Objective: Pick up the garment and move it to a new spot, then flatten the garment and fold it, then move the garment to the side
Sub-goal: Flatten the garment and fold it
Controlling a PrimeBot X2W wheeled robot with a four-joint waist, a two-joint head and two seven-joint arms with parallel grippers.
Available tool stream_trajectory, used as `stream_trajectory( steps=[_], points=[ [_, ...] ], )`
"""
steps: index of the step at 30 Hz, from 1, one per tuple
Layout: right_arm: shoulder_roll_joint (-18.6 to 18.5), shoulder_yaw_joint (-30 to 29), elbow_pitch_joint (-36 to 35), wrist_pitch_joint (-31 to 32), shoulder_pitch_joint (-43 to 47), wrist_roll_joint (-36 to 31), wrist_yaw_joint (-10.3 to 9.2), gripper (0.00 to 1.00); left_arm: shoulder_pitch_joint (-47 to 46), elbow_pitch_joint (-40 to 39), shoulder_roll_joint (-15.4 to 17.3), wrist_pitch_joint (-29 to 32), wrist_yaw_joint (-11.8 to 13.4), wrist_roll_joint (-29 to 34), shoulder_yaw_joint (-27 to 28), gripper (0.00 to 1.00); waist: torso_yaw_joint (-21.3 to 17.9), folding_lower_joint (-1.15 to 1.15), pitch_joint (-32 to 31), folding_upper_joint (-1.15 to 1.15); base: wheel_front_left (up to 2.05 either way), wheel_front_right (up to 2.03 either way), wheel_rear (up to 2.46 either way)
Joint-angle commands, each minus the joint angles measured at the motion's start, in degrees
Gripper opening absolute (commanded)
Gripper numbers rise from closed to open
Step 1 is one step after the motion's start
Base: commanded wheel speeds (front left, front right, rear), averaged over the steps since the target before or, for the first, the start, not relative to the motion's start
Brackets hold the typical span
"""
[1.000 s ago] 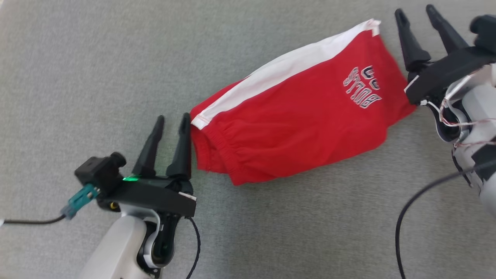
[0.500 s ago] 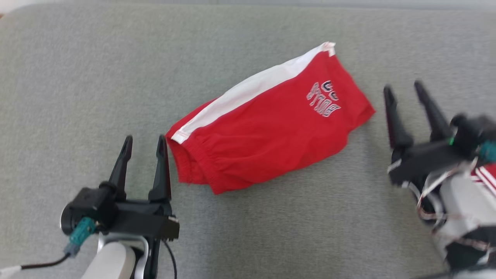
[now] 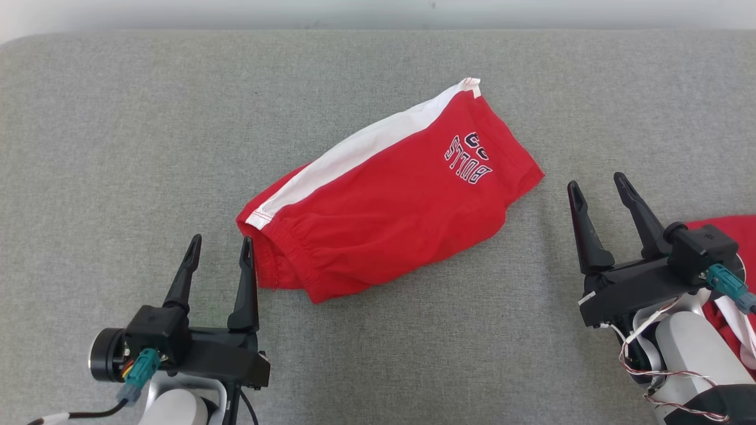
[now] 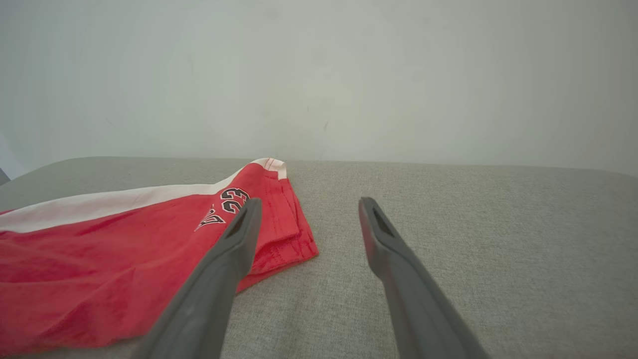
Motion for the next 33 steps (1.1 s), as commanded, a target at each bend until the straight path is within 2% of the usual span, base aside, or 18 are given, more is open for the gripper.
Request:
stream_trajectory(
  steps=[1, 12, 21, 31, 32, 33],
  points=[
    [0.03, -0.06, -0.16, 0.05, 0.38, -0.46, -0.04, 1.0, 0.49, 0.2, 0.16, 0.01, 0.02, 0.33, -0.09, 1.0, 0.1, 0.01, 0.07, 0.01, 0.0, 0.0, 0.0],
    [-1.17, 0.44, 2.19, 3.17, -4.12, 0.75, -0.04, 1.0, -1.37, 0.21, -0.78, -0.14, -0.08, 0.19, -0.86, 1.0, 1.9, 0.01, 1.13, 0.01, 0.0, 0.0, 0.0],
    [-2.7, 6.17, 14.58, 5.49, -12.18, 4.13, -0.04, 1.0, -2.97, 1.15, -2.95, -0.5, -0.78, 0.54, -2.29, 1.0, 5.74, 0.01, 2.79, 0.01, 0.0, 0.0, 0.0],
    [-1.21, 10.24, 26.91, 5.92, -17.52, 9.17, -0.04, 1.0, -3.52, 1.76, -4.12, -0.71, -1.16, 1.27, -2.44, 1.0, 7.03, 0.01, 3.94, 0.01, 0.0, 0.0, 0.0],
    [-1.03, 10.66, 27.64, 5.87, -17.69, 9.81, -0.04, 0.59, -3.5, 1.77, -4.11, -0.73, -1.14, 1.26, -2.35, 1.0, 6.97, 0.01, 3.98, 0.01, 0.0, 0.0, 0.0],
    [-0.75, 11.1, 28.21, 5.97, -17.73, 10.68, -0.04, 0.05, -3.49, 1.72, -4.12, -0.74, -1.11, 1.3, -2.24, 1.0, 6.89, 0.01, 4.02, 0.01, 0.0, 0.0, 0.0]
  ],
)
